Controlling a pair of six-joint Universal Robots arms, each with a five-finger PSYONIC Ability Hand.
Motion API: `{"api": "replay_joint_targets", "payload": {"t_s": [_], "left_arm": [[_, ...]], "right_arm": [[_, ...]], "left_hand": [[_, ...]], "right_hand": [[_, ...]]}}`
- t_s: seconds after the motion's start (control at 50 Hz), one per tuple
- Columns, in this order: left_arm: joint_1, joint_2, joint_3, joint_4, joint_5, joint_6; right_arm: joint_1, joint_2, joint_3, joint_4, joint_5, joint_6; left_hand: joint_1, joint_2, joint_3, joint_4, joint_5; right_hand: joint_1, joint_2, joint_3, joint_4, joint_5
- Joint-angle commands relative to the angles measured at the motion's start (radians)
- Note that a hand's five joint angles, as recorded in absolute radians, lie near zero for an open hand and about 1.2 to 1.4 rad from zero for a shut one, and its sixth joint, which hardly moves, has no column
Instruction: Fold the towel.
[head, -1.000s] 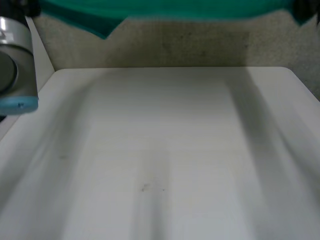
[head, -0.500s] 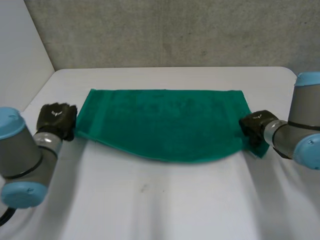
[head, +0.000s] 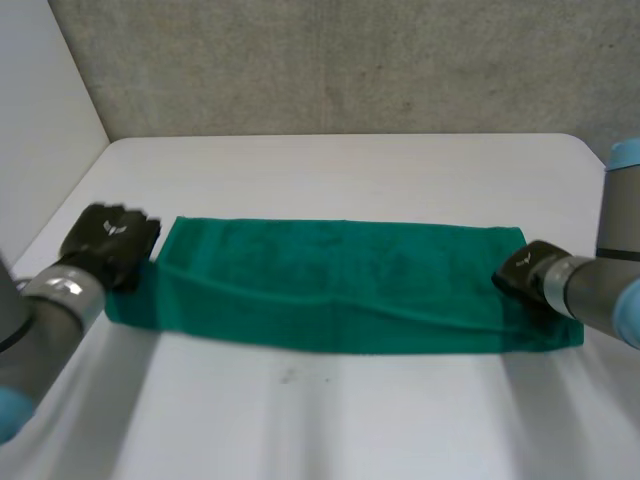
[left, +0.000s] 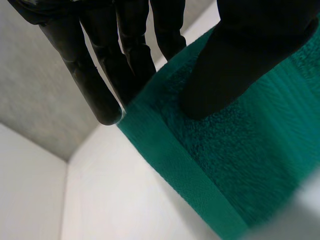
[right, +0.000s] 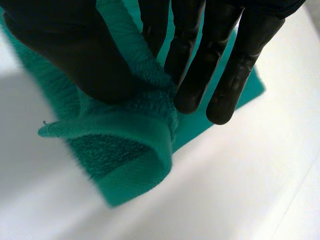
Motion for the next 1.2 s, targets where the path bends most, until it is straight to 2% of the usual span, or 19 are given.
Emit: {"api": "replay_joint_targets", "payload": {"t_s": [0.02,0.08,0.12,0.34,0.36,0.38,0.4,0.44,0.46,0.52,0.6,0.72,0.86,1.0,1.06,1.12,1.2], "left_arm": [[-0.071,-0.297,0.25,0.207,-0.081,0.007],[-0.083,-0.434,0.402,0.21,-0.131,0.005],[-0.086,-0.459,0.43,0.21,-0.136,0.007],[-0.097,-0.689,0.668,0.236,-0.113,0.011],[-0.098,-0.695,0.671,0.247,-0.11,0.013],[-0.1,-0.701,0.674,0.262,-0.106,0.011],[-0.104,-0.707,0.674,0.3,-0.089,0.011],[-0.106,-0.712,0.674,0.337,-0.07,0.013],[-0.106,-0.713,0.672,0.355,-0.063,0.013],[-0.109,-0.714,0.671,0.412,-0.049,0.013],[-0.109,-0.706,0.671,0.437,-0.049,0.011],[-0.126,-0.623,0.617,0.443,-0.058,0.007],[-0.128,-0.496,0.484,0.435,-0.061,-0.001],[-0.14,-0.316,0.281,0.432,-0.063,-0.015],[-0.157,-0.252,0.205,0.432,-0.063,-0.055],[-0.174,-0.215,0.146,0.431,-0.064,-0.111],[-0.186,-0.186,0.096,0.429,-0.064,-0.171]], "right_arm": [[0.003,0.154,-0.216,-0.072,0.041,0.146],[0.003,0.188,-0.262,-0.096,0.057,0.149],[0.005,0.223,-0.316,-0.125,0.072,0.151],[0.032,0.395,-0.545,-0.15,0.081,0.145],[0.031,0.411,-0.557,-0.148,0.084,0.145],[0.032,0.427,-0.58,-0.148,0.09,0.146],[0.032,0.432,-0.591,-0.148,0.097,0.148],[0.032,0.437,-0.611,-0.148,0.118,0.154],[0.032,0.437,-0.621,-0.15,0.133,0.157],[0.034,0.432,-0.655,-0.156,0.192,0.195],[0.032,0.403,-0.657,-0.17,0.204,0.293],[0.017,0.204,-0.55,-0.181,0.189,0.438],[0.008,-0.055,-0.303,-0.245,0.068,0.473],[-0.035,-0.201,-0.039,-0.268,-0.021,0.467],[-0.038,-0.204,-0.013,-0.268,-0.032,0.464],[-0.066,-0.201,0.117,-0.288,-0.081,0.461],[-0.101,-0.191,0.196,-0.348,-0.107,0.459]], "left_hand": [[0.241,0.195,0.2,0.198,0.248],[0.241,0.195,0.2,0.198,0.248],[0.241,0.195,0.2,0.198,0.248],[0.206,0.16,0.166,0.163,0.214],[0.049,0.003,0.008,0.006,0.056],[-0.136,-0.182,-0.176,-0.179,-0.128],[-0.565,-0.611,-0.606,-0.608,-0.557],[-0.925,-0.972,-0.966,-0.969,-0.918],[-0.981,-1.027,-1.022,-1.024,-0.974],[-0.981,-1.027,-1.022,-1.024,-0.974],[-0.981,-1.027,-1.022,-1.024,-0.974],[-0.981,-1.027,-1.022,-1.024,-0.974],[-0.981,-1.027,-1.022,-1.024,-0.974],[-0.981,-1.027,-1.022,-1.024,-0.974],[-0.981,-1.027,-1.022,-1.024,-0.974],[-0.981,-1.027,-1.022,-1.024,-0.974],[-0.981,-1.027,-1.022,-1.024,-0.974]], "right_hand": [[0.422,0.215,0.203,0.204,0.222],[0.422,0.215,0.203,0.204,0.222],[0.422,0.215,0.203,0.204,0.222],[0.422,0.215,0.203,0.204,0.222],[0.278,0.071,0.059,0.06,0.077],[-0.174,-0.381,-0.393,-0.392,-0.375],[-0.367,-0.575,-0.586,-0.585,-0.568],[-0.521,-0.729,-0.741,-0.74,-0.722],[-0.563,-0.77,-0.782,-0.781,-0.763],[-0.791,-0.999,-1.011,-1.009,-0.992],[-0.799,-1.007,-1.018,-1.017,-1.0],[-0.799,-1.007,-1.018,-1.017,-1.0],[-0.799,-1.007,-1.018,-1.017,-1.0],[-0.799,-1.007,-1.018,-1.017,-1.0],[-0.799,-1.007,-1.018,-1.017,-1.0],[-0.799,-1.007,-1.018,-1.017,-1.0],[-0.769,-0.976,-0.988,-0.987,-0.969]]}}
